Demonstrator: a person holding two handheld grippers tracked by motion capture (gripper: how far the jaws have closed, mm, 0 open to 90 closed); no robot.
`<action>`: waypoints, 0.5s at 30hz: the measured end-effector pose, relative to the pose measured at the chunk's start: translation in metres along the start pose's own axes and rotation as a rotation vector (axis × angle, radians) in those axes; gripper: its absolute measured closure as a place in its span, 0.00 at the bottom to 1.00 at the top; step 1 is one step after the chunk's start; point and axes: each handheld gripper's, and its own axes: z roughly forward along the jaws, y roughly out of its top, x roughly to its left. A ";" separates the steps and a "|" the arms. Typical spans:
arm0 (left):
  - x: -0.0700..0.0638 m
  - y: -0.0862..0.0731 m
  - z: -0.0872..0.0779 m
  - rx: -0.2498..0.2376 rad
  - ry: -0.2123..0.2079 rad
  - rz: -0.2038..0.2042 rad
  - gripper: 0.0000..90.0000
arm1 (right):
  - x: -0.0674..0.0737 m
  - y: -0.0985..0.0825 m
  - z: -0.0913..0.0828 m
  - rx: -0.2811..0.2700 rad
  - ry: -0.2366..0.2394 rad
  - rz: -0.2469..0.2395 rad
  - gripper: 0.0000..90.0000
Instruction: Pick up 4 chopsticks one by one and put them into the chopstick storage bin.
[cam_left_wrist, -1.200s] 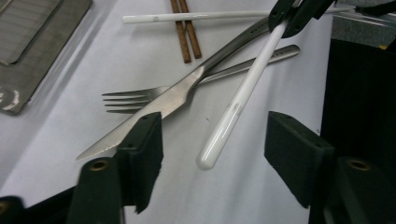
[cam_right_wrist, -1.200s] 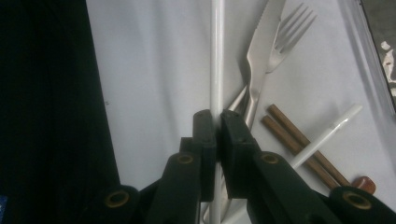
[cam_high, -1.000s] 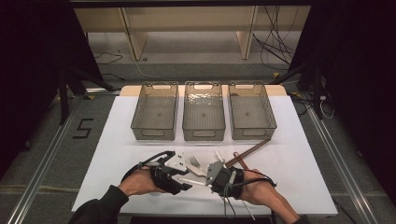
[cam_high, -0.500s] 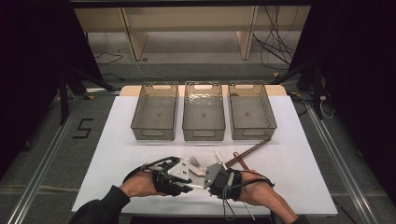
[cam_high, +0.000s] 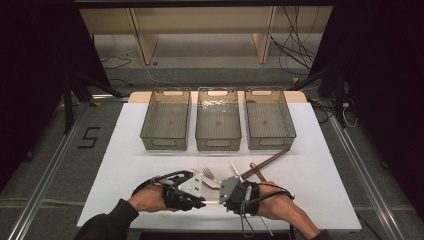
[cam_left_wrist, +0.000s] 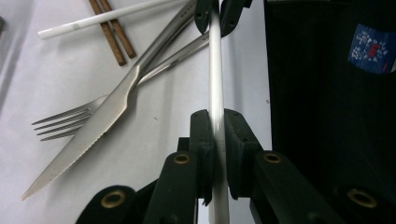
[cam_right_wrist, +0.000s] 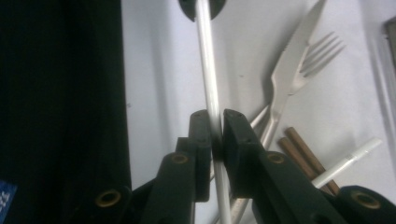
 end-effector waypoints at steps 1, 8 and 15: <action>0.002 -0.001 -0.001 -0.001 0.010 -0.011 0.92 | -0.002 -0.001 -0.002 -0.011 -0.011 0.012 0.80; 0.014 -0.016 -0.011 -0.008 0.076 -0.081 0.92 | -0.021 -0.011 -0.032 -0.193 -0.104 0.203 0.48; 0.025 -0.027 -0.025 -0.052 0.179 -0.175 0.92 | -0.022 -0.027 -0.046 -0.299 -0.172 0.360 0.41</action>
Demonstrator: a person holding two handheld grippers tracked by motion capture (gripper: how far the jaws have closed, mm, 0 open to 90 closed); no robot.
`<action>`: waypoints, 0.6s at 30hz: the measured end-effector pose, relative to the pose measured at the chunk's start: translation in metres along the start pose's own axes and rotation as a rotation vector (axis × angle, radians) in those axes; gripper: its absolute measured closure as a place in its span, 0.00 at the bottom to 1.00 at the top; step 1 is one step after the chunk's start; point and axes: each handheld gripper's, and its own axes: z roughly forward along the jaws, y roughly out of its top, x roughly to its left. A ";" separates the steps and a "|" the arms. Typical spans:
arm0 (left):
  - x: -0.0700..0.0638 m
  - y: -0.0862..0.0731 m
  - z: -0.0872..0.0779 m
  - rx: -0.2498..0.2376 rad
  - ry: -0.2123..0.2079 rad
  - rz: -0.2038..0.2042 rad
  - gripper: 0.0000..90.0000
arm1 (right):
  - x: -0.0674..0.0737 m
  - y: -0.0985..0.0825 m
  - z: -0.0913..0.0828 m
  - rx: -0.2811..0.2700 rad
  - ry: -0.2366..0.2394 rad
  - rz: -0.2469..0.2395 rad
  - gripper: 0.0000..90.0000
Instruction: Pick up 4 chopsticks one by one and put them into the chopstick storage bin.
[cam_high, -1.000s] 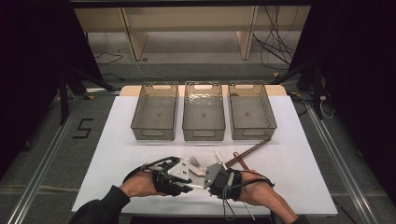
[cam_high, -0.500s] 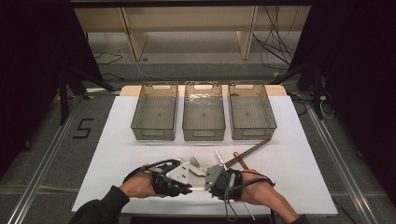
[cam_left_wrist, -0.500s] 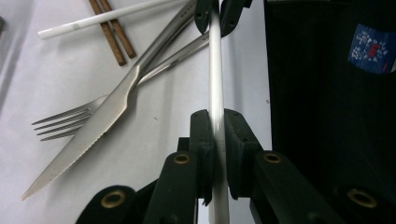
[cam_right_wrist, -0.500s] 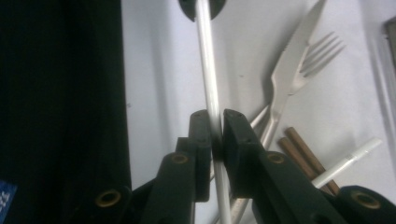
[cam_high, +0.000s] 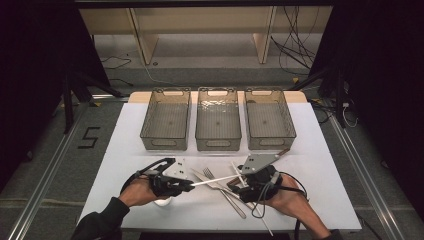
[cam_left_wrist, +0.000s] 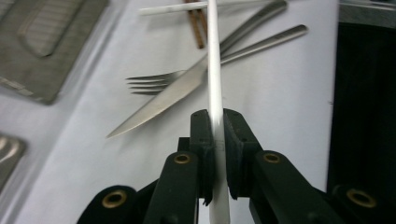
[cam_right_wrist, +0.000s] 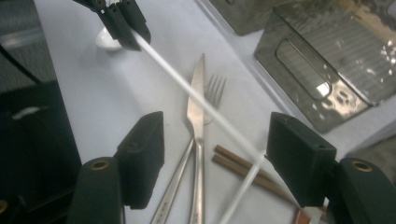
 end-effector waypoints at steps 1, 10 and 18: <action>0.002 -0.001 -0.001 -0.007 0.019 -0.017 0.92 | -0.001 -0.003 -0.002 -0.010 -0.003 0.022 0.41; 0.018 -0.004 -0.017 -0.081 0.165 -0.167 0.92 | -0.015 -0.033 0.008 0.066 -0.091 0.222 0.35; 0.031 -0.008 -0.031 -0.129 0.252 -0.256 0.92 | -0.022 -0.040 0.015 0.098 -0.103 0.278 0.34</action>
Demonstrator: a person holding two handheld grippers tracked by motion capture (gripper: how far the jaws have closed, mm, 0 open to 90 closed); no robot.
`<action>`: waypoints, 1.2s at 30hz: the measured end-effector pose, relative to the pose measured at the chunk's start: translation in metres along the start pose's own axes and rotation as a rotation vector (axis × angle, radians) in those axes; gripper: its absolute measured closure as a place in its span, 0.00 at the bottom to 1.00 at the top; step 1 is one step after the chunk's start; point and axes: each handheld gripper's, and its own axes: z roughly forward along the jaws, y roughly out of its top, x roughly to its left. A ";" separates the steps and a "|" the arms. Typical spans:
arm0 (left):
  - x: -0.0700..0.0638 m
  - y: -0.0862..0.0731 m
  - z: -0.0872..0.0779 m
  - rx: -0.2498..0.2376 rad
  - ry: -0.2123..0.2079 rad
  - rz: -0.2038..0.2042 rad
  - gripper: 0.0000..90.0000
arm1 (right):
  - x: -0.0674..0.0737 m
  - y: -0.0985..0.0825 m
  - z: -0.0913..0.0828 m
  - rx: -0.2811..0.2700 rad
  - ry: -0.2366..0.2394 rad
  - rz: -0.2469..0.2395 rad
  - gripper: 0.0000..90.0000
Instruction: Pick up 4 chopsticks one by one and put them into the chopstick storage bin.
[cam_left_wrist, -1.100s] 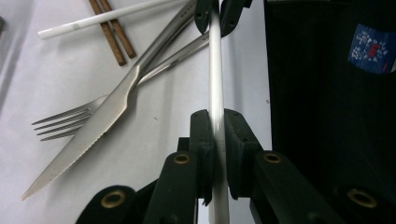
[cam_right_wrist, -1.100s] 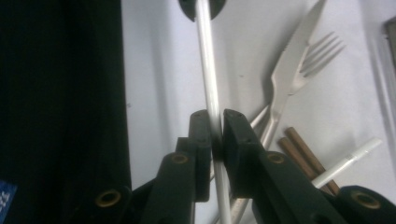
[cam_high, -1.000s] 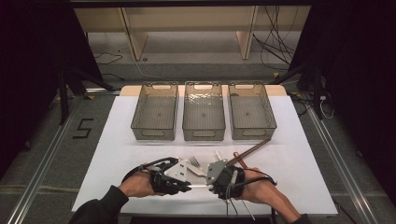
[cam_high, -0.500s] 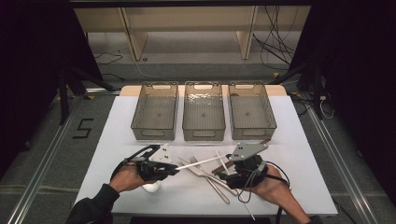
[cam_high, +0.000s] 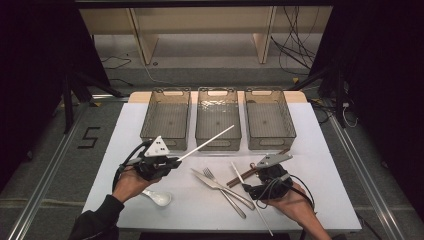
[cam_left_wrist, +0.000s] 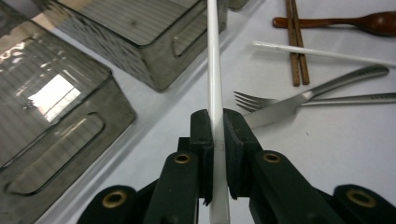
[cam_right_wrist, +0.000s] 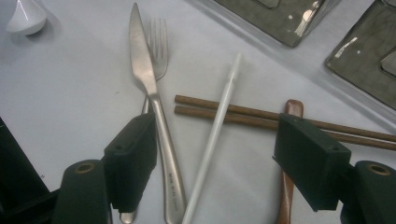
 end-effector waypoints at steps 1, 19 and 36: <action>0.003 0.001 -0.002 -0.010 0.010 -0.016 0.92 | 0.000 0.000 0.000 0.000 0.004 0.001 0.34; 0.053 0.006 -0.015 -0.044 0.124 -0.158 0.92 | -0.006 -0.003 0.000 0.010 -0.008 0.056 0.34; 0.105 0.021 -0.002 -0.014 0.225 -0.278 0.92 | -0.004 -0.006 0.001 0.025 -0.002 0.047 0.34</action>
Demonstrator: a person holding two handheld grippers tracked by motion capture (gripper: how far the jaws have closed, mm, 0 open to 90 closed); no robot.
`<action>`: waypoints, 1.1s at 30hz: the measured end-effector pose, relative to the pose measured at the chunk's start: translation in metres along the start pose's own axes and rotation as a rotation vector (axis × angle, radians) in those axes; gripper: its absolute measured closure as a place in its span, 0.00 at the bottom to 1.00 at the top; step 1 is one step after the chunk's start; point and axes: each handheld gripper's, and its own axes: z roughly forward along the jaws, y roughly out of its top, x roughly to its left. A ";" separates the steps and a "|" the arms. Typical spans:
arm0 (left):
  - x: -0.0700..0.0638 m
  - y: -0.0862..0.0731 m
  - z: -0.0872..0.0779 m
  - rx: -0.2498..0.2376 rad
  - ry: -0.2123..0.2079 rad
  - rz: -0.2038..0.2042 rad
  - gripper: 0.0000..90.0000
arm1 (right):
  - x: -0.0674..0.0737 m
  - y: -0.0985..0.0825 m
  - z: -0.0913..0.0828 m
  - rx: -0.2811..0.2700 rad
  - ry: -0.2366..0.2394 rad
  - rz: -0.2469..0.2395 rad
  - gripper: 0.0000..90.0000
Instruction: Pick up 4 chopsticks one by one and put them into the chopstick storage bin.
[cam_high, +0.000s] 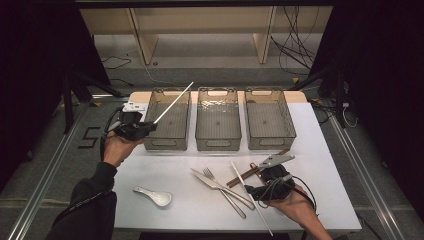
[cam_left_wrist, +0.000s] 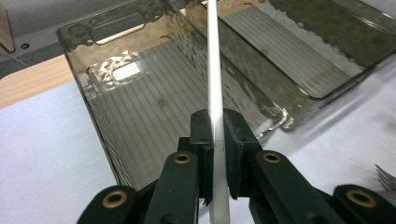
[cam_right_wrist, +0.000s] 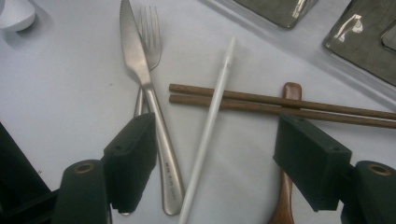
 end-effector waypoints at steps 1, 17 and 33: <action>0.002 0.001 0.002 0.007 0.002 -0.003 0.92 | 0.000 0.000 0.000 0.002 0.000 0.002 0.34; 0.028 0.006 0.033 0.095 0.041 -0.094 0.92 | 0.001 0.000 0.002 0.006 0.009 -0.008 0.34; 0.030 0.002 0.053 0.120 0.057 -0.134 0.67 | 0.003 0.002 0.002 0.003 0.024 -0.023 0.34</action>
